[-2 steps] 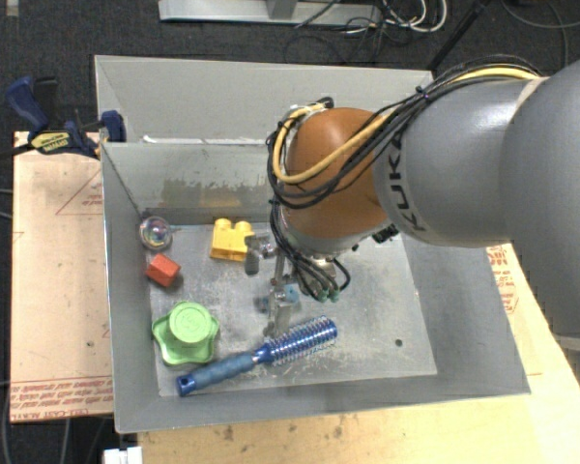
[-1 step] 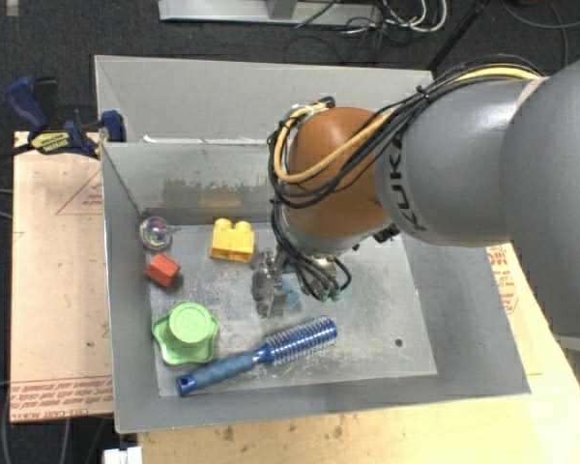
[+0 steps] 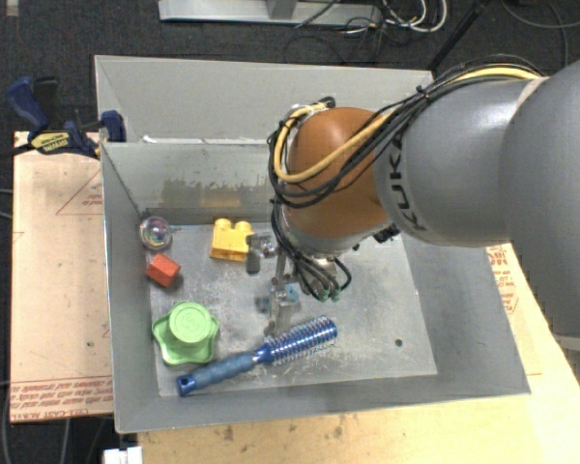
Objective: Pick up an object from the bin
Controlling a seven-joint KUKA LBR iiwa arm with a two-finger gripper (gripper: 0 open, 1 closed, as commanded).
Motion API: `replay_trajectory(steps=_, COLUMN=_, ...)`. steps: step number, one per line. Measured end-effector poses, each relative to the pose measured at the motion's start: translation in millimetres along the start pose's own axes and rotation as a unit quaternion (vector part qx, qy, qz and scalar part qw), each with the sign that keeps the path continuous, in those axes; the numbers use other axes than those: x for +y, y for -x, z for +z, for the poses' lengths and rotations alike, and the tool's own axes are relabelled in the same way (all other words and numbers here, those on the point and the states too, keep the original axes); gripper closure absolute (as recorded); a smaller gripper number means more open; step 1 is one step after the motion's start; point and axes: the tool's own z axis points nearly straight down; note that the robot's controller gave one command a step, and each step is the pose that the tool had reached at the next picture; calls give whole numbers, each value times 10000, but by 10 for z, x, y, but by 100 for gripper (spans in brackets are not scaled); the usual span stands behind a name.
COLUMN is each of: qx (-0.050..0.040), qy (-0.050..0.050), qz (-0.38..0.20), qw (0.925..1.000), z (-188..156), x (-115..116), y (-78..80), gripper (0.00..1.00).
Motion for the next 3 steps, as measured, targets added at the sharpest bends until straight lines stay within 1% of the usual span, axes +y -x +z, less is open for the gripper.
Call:
replay_trajectory(steps=1, qx=-84, qy=-2, qz=-620, qw=9980, z=732, x=-138, y=-673, gripper=0)
replay_trajectory(steps=2, qx=2, qy=0, qz=-629, qw=9980, z=750, x=-133, y=-714, gripper=100)
replay_trajectory(steps=3, qx=-52, qy=-5, qz=-466, qw=9989, z=-696, x=-219, y=-360, gripper=100)
